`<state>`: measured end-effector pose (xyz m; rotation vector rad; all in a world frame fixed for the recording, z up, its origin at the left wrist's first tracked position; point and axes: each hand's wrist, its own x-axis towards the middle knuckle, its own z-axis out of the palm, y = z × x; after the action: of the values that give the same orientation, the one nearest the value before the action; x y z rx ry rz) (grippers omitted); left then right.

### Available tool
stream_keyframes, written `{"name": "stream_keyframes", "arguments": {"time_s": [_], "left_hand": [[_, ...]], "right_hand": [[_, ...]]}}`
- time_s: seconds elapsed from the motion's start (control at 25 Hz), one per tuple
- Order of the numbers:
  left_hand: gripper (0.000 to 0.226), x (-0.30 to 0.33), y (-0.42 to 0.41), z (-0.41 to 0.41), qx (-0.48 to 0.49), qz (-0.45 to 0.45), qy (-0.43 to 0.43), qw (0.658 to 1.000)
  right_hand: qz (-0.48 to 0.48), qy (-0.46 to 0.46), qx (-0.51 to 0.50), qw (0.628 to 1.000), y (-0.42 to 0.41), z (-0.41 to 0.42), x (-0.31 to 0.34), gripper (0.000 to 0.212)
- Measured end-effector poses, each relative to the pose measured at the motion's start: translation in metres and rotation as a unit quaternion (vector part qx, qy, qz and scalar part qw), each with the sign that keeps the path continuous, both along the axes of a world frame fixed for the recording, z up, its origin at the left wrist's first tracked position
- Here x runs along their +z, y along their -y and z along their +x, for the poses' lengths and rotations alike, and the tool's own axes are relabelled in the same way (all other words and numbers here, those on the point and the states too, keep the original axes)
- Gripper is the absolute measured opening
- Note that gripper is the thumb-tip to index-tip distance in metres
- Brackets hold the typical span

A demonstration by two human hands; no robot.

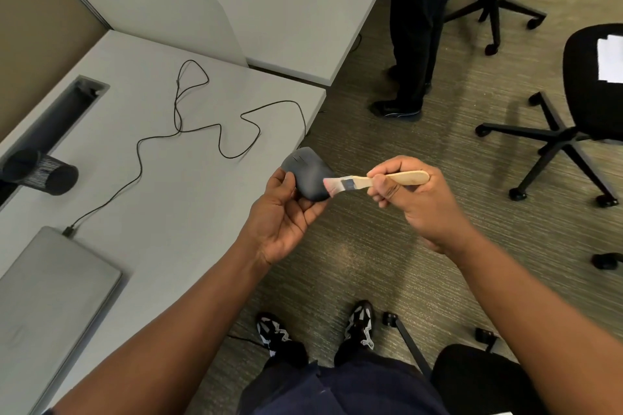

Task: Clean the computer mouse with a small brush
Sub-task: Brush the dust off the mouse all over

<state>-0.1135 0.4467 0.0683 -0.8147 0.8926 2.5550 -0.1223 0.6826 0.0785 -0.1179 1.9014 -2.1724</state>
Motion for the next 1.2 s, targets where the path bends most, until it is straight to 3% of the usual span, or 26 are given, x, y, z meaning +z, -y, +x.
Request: {"name": "stream_keyframes", "arguments": {"time_s": [0.16,0.28,0.44,0.6,0.76,0.88,1.08,1.2], "left_hand": [[0.054,0.001,0.000,0.005,-0.066,-0.039,-0.032,0.997],[0.053,0.001,-0.002,0.006,-0.100,-0.068,-0.049,0.991],[0.058,-0.001,-0.002,0.006,-0.121,-0.089,-0.049,0.987],[0.055,-0.005,0.003,0.008,-0.135,-0.091,-0.045,0.986],[0.055,-0.004,0.004,0.008,-0.178,-0.079,-0.054,0.979],[0.066,-0.004,0.000,0.006,-0.212,-0.125,-0.055,0.968],[0.071,-0.002,-0.003,-0.002,-0.225,-0.192,-0.072,0.953],[0.081,0.001,0.001,-0.002,-0.221,-0.189,-0.065,0.955]], "right_hand": [[0.068,-0.014,-0.036,0.997,0.001,-0.007,-0.003,0.009],[0.043,-0.046,-0.056,0.996,0.005,-0.009,0.002,0.012],[0.138,-0.093,0.043,0.985,0.006,-0.015,0.014,0.017],[0.179,-0.086,0.137,0.970,-0.011,-0.024,0.025,0.007],[0.164,-0.128,0.056,0.977,-0.004,-0.032,0.026,0.017],[0.215,-0.150,0.073,0.962,0.013,-0.036,0.026,0.019],[0.193,-0.095,0.187,0.958,0.013,-0.035,0.032,0.009],[0.170,-0.043,0.177,0.968,-0.006,-0.039,0.037,0.012]]}}
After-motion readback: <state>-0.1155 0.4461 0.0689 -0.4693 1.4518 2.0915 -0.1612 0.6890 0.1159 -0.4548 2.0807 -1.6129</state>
